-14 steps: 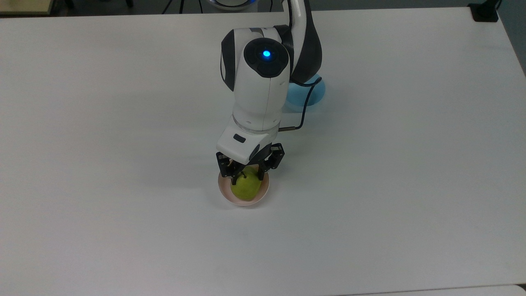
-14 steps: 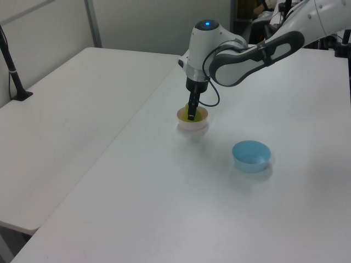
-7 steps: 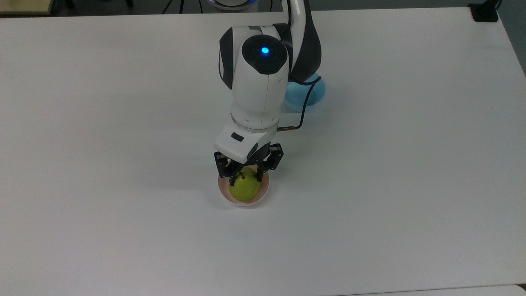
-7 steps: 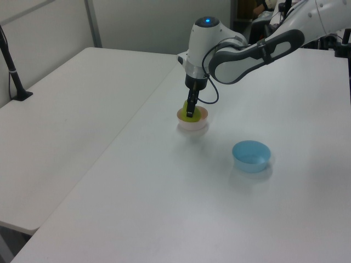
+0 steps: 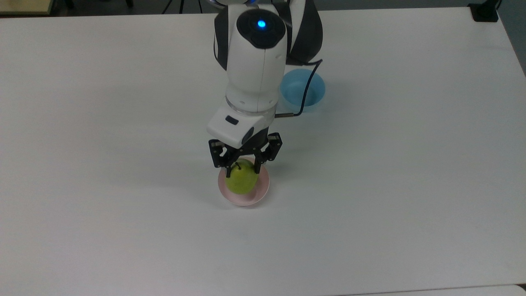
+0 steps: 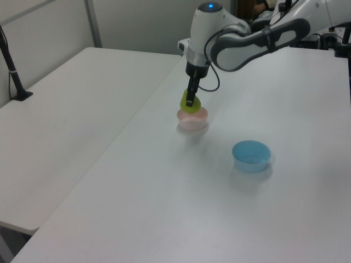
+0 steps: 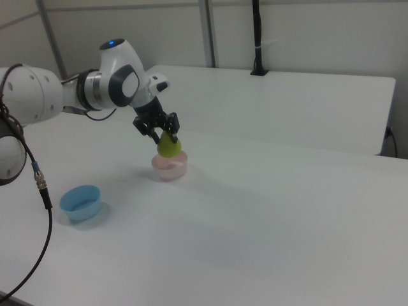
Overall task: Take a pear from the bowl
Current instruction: 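Lift the green pear up out of the pink bowl, then carry the pear away from the bowls and lower it to the table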
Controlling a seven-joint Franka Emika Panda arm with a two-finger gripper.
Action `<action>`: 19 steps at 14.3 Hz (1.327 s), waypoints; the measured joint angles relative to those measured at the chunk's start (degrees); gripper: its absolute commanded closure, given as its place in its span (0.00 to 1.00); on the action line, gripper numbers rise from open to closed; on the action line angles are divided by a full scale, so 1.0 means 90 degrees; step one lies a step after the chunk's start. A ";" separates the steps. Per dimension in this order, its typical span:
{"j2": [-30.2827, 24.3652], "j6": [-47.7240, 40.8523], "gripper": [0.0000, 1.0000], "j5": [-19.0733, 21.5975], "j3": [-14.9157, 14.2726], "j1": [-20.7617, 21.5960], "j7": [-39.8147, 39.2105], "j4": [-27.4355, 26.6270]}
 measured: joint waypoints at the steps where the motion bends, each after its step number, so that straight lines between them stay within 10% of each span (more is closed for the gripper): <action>1: -0.0091 -0.0103 0.90 0.0014 0.0000 -0.0009 0.0001 0.0002; 19: -0.1536 -0.2151 0.91 0.0635 -0.0007 -0.0698 -0.0921 0.0014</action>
